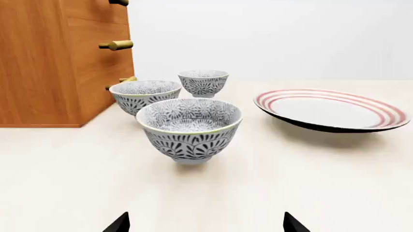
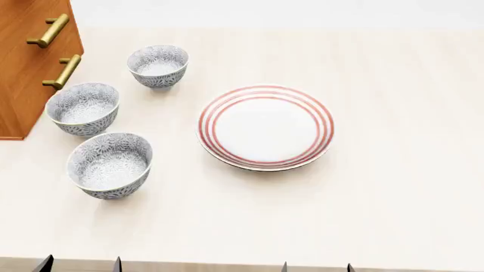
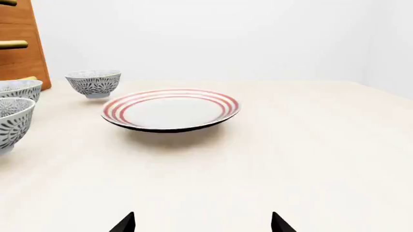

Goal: Pick up the bowl and put it in the front on the plate.

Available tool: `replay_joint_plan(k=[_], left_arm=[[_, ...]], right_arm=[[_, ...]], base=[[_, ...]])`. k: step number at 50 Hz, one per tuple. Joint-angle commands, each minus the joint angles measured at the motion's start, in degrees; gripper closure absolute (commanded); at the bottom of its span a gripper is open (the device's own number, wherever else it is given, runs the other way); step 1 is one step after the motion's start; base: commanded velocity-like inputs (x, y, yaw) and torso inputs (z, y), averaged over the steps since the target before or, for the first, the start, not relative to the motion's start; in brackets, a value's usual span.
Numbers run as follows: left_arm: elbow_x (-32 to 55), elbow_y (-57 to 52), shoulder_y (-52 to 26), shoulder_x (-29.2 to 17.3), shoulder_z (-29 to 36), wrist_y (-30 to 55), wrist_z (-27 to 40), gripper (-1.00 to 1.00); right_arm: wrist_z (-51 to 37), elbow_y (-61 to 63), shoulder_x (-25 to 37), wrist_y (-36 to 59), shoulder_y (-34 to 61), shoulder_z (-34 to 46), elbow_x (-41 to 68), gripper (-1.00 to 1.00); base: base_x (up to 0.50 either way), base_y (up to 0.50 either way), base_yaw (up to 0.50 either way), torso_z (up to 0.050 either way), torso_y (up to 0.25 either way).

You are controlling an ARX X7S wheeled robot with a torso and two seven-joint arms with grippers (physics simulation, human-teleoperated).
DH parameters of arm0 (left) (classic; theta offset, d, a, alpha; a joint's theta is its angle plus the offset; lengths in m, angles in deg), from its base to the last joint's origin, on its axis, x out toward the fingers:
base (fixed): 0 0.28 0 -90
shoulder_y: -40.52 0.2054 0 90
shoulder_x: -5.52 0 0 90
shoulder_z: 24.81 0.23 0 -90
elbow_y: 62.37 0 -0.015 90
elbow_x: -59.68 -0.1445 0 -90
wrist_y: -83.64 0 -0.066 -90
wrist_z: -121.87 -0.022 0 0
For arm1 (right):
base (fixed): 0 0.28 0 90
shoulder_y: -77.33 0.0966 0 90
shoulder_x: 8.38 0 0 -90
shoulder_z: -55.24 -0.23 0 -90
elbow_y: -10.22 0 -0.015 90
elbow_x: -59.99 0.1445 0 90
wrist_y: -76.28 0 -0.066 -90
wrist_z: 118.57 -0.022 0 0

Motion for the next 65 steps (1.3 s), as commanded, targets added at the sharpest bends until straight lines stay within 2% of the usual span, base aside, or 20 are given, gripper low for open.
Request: replay_joint_plan(k=[1, 2, 28, 32, 35, 38, 41, 50, 65], left_arm=[[2.22, -1.38, 0.55, -4.14, 5.39, 0.10, 4.87, -1.00], [0.31, -0.79, 0.03, -0.58, 0.75, 0.94, 0.72, -1.00], [3.82, -0.62, 0.12, -3.92, 4.71, 0.80, 4.65, -1.00], [2.89, -1.67, 0.54, -4.31, 5.10, -2.12, 5.70, -1.00], [0.05, -6.48, 2.06, -4.90, 5.13, -10.06, 7.82, -1.00], [-3.23, -10.07, 3.30, -5.25, 4.58, -17.16, 10.61, -1.00], [-4.26, -11.95, 3.82, -5.65, 4.63, -19.24, 11.36, -1.00], [-4.84, -11.77, 3.84, -6.35, 5.17, -19.86, 12.58, -1.00], [-5.09, -11.89, 4.01, -7.31, 6.01, -20.95, 14.19, -1.00]], right_arm=[[-4.32, -0.87, 3.77, 0.25, 0.09, 4.77, 4.26, -1.00], [-0.73, -0.18, 0.51, 0.43, 0.00, 0.73, 0.68, -1.00], [-4.61, -0.15, 3.96, 0.11, -0.19, 4.93, 4.00, -1.00], [-5.54, 0.79, 4.57, -5.03, -0.83, 5.84, 2.14, -1.00], [-6.32, 3.50, 4.20, -17.85, -2.08, 4.95, 2.81, -1.00], [-7.01, 5.15, 4.04, -26.13, -2.99, 4.42, 3.26, -1.00], [-7.45, 5.21, 4.06, -30.45, -3.45, 4.31, 3.86, -1.00], [-6.81, 5.27, 5.34, -32.19, -3.94, 5.94, 5.61, -1.00], [-6.87, 5.74, 6.64, -33.96, -4.35, 7.64, 6.71, -1.00]], base=[[0.00, 0.00, 0.00, 0.000, 0.000], [0.00, 0.00, 0.00, 0.000, 0.000], [0.00, 0.00, 0.00, 0.000, 0.000], [0.00, 0.00, 0.00, 0.000, 0.000], [0.00, 0.00, 0.00, 0.000, 0.000], [0.00, 0.00, 0.00, 0.000, 0.000], [0.00, 0.00, 0.00, 0.000, 0.000], [0.02, 0.00, 0.00, 0.000, 0.000], [0.50, 0.00, 0.00, 0.000, 0.000]])
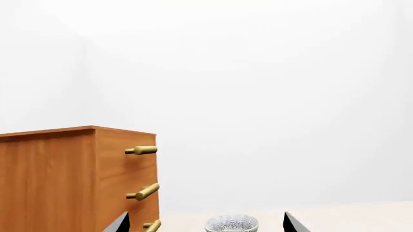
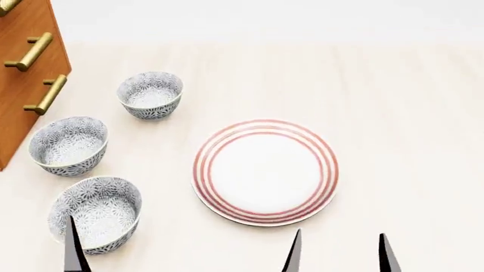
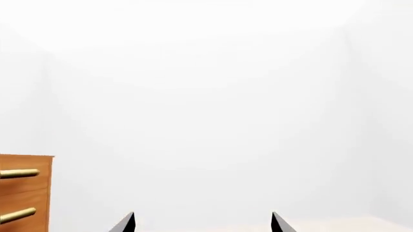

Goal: Pick up the bowl and put it in the front on the plate.

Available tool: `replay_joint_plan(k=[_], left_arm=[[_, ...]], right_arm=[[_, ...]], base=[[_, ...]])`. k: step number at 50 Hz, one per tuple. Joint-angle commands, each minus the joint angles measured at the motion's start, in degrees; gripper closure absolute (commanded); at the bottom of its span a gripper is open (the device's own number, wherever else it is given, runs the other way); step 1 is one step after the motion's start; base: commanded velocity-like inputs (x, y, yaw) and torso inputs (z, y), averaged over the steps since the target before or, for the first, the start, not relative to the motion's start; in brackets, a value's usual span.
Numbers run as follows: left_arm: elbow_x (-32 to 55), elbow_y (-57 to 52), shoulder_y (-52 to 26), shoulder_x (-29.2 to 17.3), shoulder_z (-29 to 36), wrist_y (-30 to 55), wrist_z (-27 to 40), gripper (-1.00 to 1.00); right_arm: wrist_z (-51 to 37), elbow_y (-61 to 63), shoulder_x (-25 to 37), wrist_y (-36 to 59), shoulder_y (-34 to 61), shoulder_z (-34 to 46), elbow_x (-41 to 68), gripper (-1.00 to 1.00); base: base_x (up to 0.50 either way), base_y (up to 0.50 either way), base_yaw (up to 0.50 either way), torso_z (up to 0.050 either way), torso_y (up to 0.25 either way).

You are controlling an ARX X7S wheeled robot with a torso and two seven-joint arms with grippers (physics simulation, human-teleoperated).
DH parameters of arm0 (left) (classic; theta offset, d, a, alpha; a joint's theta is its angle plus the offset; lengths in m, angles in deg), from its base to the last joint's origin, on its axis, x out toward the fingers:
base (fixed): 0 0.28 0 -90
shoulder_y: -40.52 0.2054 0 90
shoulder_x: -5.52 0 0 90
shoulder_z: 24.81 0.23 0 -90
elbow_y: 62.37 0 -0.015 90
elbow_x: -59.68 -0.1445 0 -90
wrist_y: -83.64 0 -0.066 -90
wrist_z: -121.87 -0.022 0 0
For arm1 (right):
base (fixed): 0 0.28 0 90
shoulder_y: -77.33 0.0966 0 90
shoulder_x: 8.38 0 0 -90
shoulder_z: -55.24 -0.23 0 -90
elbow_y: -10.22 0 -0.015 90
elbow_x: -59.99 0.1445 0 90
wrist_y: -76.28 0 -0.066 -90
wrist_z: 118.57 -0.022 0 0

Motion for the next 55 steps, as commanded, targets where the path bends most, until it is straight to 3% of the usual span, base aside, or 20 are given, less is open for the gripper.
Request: replay_joint_plan(k=[1, 49, 55], left_arm=[[-0.96, -0.82, 0.25, -0.29, -0.01, -1.36, 0.86, -1.00], [-0.47, -0.42, 0.01, -2.41, 2.55, -0.59, 3.50, -1.00], [-0.33, -0.59, 0.00, -2.61, 2.81, -0.41, 3.76, -1.00]], right_arm=[[0.26, 0.61, 0.43, -2.31, -0.38, 0.48, 0.21, -1.00], [-1.66, 0.28, 2.72, -1.92, 0.02, 3.50, 1.05, -1.00], [-1.44, 0.02, 3.05, -4.16, -0.11, 4.11, -0.89, -1.00]], base=[[0.50, 0.00, 0.00, 0.000, 0.000], [0.50, 0.00, 0.00, 0.000, 0.000], [0.06, 0.00, 0.00, 0.000, 0.000]])
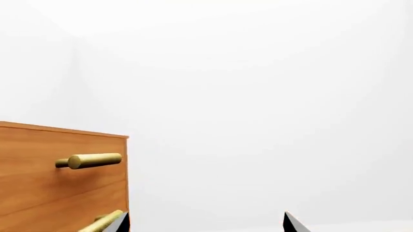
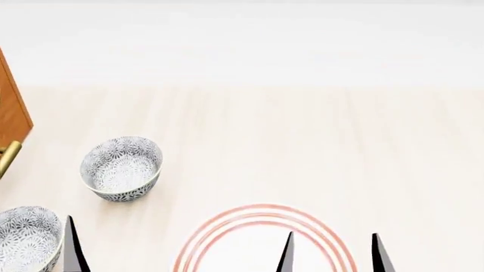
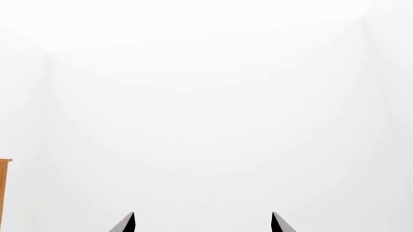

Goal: Pick up the bowl and put it in the front on the plate.

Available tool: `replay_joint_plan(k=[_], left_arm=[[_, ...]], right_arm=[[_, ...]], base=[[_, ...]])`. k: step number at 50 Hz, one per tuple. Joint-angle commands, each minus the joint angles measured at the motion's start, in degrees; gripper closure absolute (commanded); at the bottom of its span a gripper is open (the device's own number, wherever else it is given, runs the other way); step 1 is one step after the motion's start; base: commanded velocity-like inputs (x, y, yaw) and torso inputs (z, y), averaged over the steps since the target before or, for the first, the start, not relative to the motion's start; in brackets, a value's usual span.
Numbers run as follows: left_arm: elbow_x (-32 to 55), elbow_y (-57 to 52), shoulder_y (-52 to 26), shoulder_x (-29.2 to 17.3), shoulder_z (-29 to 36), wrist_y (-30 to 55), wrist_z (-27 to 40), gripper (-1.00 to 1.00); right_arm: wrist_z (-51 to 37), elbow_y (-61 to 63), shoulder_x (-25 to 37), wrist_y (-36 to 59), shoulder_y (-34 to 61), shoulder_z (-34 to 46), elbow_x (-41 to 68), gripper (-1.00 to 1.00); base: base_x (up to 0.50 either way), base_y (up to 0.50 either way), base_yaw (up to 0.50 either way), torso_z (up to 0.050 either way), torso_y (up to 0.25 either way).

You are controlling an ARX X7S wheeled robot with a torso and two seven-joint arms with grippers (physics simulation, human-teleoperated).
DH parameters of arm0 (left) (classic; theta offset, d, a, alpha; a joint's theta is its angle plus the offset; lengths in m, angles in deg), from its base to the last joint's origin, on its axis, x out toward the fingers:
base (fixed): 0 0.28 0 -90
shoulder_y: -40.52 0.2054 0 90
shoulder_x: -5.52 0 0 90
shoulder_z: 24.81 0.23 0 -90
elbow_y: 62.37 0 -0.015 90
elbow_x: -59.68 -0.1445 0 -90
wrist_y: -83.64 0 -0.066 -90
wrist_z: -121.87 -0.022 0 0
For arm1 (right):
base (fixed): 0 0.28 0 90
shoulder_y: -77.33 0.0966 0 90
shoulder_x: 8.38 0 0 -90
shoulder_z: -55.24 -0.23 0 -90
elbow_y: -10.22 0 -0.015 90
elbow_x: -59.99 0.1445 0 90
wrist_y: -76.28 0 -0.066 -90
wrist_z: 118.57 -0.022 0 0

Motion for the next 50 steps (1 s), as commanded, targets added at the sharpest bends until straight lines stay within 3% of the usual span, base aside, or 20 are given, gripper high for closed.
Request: replay_joint_plan(k=[1, 26, 34, 38, 50], left_arm=[[-0.25, -0.05, 0.02, 0.08, -0.01, 0.12, -0.07, -1.00], [0.29, -0.46, 0.02, -0.91, 0.92, 0.46, 0.82, -1.00], [2.27, -0.64, 0.01, -1.46, 1.63, -0.16, 0.01, -1.00], [-1.10, -0.87, -0.17, -1.45, 2.09, 2.25, 0.87, -1.00], [-1.75, -1.06, 0.06, -1.80, 2.42, 2.64, 1.66, -1.00]], right_arm=[[0.62, 0.22, 0.05, -2.16, -0.40, 0.31, -1.87, -1.00], [-0.09, -0.29, 0.88, -2.86, -0.38, 1.51, -1.89, -1.00], [-0.49, -0.85, 1.01, -2.12, -0.05, 1.67, -0.83, -1.00], [-0.62, -0.91, 1.12, -2.13, -0.06, 1.82, -0.81, -1.00], [-1.13, -1.15, 1.42, -1.91, 0.03, 2.15, -0.56, -1.00]], base=[[0.00, 0.31, 0.00, 0.000, 0.000], [0.00, 0.50, 0.00, 0.000, 0.000], [0.00, 0.00, 0.00, 0.000, 0.000], [0.00, 0.00, 0.00, 0.000, 0.000], [0.00, 0.00, 0.00, 0.003, -0.250]])
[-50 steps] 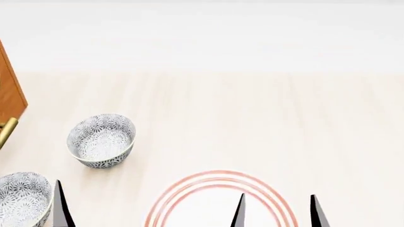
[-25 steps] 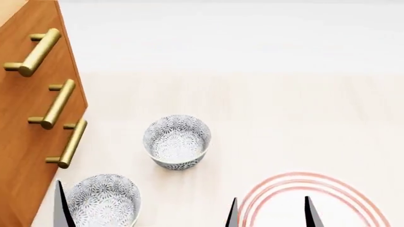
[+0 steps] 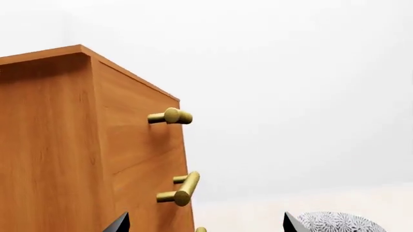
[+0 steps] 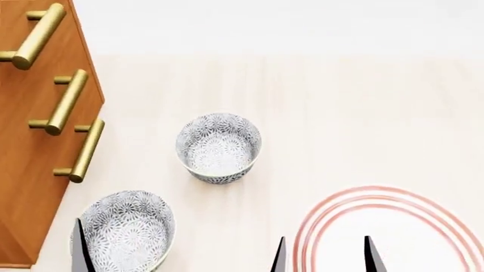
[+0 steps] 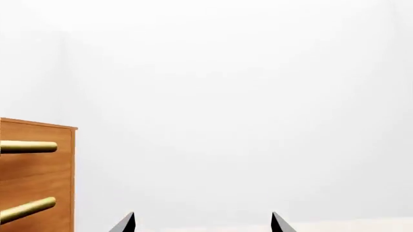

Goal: Pick up the bowl and put it in the front on the plate.

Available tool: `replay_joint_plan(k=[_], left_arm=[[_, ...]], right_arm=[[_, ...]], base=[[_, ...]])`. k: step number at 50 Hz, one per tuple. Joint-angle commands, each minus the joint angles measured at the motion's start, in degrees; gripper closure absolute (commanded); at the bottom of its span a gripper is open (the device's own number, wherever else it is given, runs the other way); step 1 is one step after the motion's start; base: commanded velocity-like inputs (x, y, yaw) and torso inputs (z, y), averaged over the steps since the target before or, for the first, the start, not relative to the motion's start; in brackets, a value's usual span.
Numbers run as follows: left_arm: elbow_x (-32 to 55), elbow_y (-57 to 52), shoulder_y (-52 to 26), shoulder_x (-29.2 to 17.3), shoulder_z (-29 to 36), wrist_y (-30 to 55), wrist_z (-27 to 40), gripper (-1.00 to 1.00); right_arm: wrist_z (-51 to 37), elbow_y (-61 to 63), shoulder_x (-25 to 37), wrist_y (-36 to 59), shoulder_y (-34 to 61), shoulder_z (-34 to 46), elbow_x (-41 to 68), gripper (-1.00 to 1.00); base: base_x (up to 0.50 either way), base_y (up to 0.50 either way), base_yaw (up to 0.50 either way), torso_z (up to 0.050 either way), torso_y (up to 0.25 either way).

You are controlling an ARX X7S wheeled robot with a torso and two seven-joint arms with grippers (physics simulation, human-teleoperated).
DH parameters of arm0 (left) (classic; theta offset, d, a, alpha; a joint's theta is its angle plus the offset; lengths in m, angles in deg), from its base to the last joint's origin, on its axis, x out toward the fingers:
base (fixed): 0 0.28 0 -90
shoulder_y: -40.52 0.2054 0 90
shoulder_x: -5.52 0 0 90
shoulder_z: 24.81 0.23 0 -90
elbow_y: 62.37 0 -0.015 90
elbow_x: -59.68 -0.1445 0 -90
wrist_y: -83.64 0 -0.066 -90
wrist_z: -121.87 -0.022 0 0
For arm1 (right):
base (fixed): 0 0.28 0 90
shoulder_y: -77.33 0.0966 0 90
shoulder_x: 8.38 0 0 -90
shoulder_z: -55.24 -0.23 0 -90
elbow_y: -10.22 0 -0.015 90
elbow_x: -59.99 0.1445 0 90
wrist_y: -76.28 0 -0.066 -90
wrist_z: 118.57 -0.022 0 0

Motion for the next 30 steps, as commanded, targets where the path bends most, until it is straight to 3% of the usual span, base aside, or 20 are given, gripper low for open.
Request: replay_joint_plan(k=[1, 7, 13, 22, 30], left_arm=[[-1.38, -0.10, 0.04, 0.18, -0.06, 0.75, 0.08, -1.00], [-1.55, 0.32, -0.04, 0.07, 0.13, 0.37, 0.49, -1.00], [-2.32, -0.09, 0.21, -0.19, 0.58, -0.42, 0.69, -1.00], [-1.11, -0.55, 0.37, -0.49, 0.59, -2.04, 0.96, -1.00], [-0.54, -1.08, 0.56, -0.69, 0.84, -1.75, 1.06, -1.00]], right_arm=[[0.16, -0.21, -0.17, 0.26, 0.09, -0.30, -0.16, -1.00], [-0.07, -0.10, 0.01, 0.55, 0.09, -0.10, -0.11, -1.00], [0.08, 1.37, 0.61, 4.01, 0.54, 0.63, 1.58, -1.00], [-2.83, 10.34, 2.97, 19.32, 4.38, -0.40, 4.66, -1.00], [-5.12, 19.14, 7.94, 38.46, 11.67, -1.74, 6.73, -1.00]], base=[[0.00, 0.00, 0.00, 0.003, -0.250], [0.00, 0.00, 0.00, 0.003, -0.233], [0.00, 0.00, 0.00, 0.000, 0.000], [0.00, 0.00, 0.00, 0.000, 0.000], [0.00, 0.00, 0.00, 0.000, 0.000]])
